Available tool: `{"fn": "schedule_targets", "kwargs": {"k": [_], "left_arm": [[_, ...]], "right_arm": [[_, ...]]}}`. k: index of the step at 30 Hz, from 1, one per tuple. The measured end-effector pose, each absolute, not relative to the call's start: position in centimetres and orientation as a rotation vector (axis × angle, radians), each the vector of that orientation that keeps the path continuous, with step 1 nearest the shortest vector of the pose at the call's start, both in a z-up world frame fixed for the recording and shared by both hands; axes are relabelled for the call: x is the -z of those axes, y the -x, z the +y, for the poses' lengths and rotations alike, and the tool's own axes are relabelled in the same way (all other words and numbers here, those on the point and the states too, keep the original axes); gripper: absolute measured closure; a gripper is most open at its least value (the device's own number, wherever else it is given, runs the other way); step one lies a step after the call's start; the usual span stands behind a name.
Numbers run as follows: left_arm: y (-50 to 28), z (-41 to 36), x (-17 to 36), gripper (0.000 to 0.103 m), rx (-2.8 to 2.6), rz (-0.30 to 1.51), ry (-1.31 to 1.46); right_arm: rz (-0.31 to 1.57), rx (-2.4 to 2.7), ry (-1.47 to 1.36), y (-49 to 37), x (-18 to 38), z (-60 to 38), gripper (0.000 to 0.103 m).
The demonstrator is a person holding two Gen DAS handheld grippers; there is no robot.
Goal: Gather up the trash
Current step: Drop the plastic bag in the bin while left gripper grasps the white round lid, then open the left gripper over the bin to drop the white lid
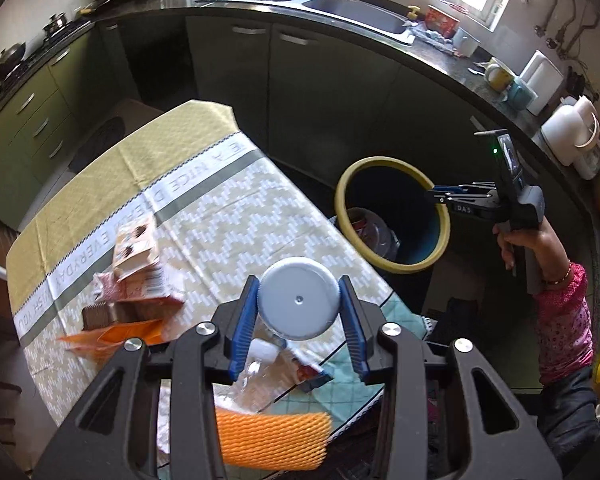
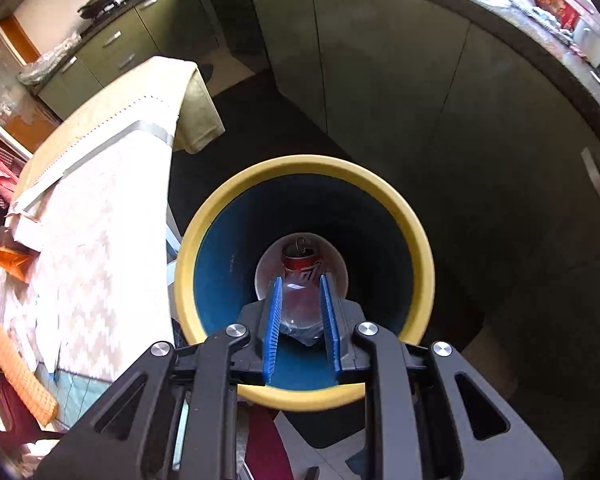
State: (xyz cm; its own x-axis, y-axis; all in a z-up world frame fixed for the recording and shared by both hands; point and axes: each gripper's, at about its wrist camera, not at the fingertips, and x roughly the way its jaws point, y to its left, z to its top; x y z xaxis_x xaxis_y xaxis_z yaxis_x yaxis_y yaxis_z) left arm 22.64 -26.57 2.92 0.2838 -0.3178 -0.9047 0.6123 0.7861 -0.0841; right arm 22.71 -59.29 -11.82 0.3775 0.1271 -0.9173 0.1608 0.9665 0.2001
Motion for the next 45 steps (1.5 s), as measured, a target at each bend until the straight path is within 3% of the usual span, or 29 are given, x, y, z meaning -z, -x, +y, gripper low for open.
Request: {"fn": "schedule_targets", "kwargs": {"k": [7,13,20,24,32,39,45], "left_arm": [[-22.9,-37.8,-1.3,0.065,0.801,1.136,-0.371],[-24.3,-46.0,3.4,0.065,0.828,1.179,-0.442],[-26.6,-51.7,9.6,0.064,0.786,1.233,-0.483],[-27.3,-52.3,10.5,0.063,0.774,1.222,-0.485],[-25.7,-45.5,4.8,0.059,0.816,1.183,-0.455],[-23.1,-31.7,-1.9,0.055,0.71,1.09,-0.366],[-21.5,-19.4,-2.9,0.053,0.558,1.099,-0.254]], "right_arm": [[1.053,0.111,-0.299,-13.8,9.0,-62.3,0.082],[1.004,0.211,-0.39,-7.3,9.6,-65.7,0.081],[1.026,0.236,-0.468,-4.7,12.0,-68.1,0.081],[1.029,0.22,-0.47,-4.9,12.2,-68.4,0.081],[1.033,0.146,-0.427,-6.9,11.8,-65.4,0.081],[1.04,-0.05,-0.298,-11.3,9.4,-57.5,0.081],[1.063,-0.283,-0.226,-16.5,7.3,-48.2,0.081]]}}
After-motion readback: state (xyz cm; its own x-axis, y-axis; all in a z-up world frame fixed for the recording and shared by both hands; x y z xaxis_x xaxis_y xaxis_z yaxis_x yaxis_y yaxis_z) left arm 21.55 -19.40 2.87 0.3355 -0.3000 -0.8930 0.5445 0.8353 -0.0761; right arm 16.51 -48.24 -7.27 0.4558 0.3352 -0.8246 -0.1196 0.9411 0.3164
